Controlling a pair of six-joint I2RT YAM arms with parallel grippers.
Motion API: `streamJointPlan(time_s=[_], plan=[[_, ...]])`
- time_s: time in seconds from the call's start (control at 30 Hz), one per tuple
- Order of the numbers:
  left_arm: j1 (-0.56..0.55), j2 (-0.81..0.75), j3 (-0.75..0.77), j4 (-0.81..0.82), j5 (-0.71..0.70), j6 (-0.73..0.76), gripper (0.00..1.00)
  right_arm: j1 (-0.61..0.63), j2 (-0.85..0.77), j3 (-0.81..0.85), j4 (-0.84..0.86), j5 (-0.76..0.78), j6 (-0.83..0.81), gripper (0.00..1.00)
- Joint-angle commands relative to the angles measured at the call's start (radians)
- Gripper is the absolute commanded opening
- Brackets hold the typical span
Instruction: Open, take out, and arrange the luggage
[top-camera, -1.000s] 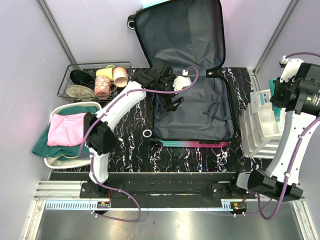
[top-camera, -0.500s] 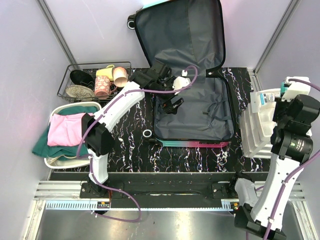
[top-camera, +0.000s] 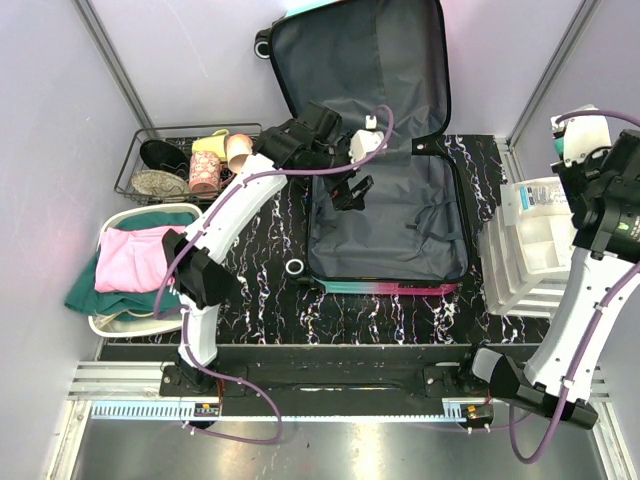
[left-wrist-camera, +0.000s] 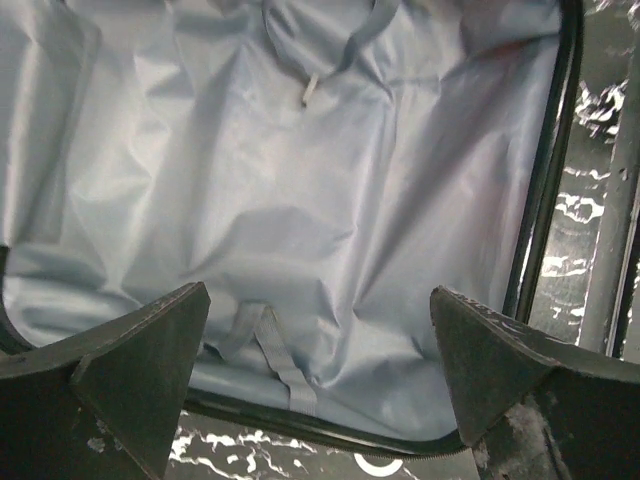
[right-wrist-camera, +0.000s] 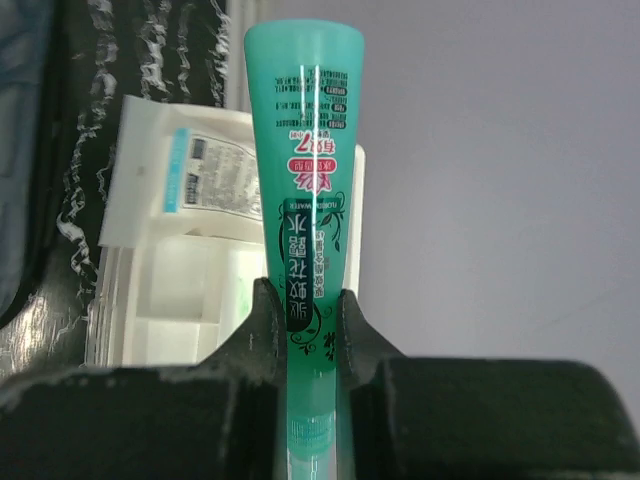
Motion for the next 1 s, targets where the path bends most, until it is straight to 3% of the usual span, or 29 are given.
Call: streamJointPlan(time_s=[0.0, 0.13, 0.17, 0.23, 0.3, 0.43, 0.6, 0.97], plan=[[0.026, -0.01, 0.115, 0.181, 0.163, -0.063, 0.99, 0.0, 0.061, 0.272, -0.428, -0.318, -0.234, 0.0], [0.029, -0.105, -0.012, 0.405, 0.261, 0.09, 0.99, 0.002, 0.12, 0.285, -0.541, -0.708, -0.143, 0.0], [0.031, -0.134, -0.114, 0.532, 0.301, 0.134, 0.99, 0.002, 0.152, 0.281, -0.549, -0.758, -0.092, 0.0], [0.027, -0.212, -0.213, 0.629, 0.35, 0.214, 0.99, 0.037, 0.187, 0.282, -0.579, -0.855, -0.04, 0.0], [0.015, -0.261, -0.306, 0.695, 0.387, 0.338, 0.99, 0.089, 0.224, 0.248, -0.589, -0.877, 0.035, 0.0], [-0.044, -0.292, -0.359, 0.662, 0.349, 0.535, 0.99, 0.26, 0.232, 0.15, -0.521, -0.887, 0.16, 0.0], [-0.114, -0.358, -0.497, 0.688, 0.246, 0.786, 0.99, 0.316, 0.279, 0.08, -0.448, -0.959, 0.321, 0.0], [-0.221, -0.297, -0.524, 0.728, 0.044, 0.941, 0.97, 0.517, 0.353, 0.058, -0.418, -0.93, 0.35, 0.0]])
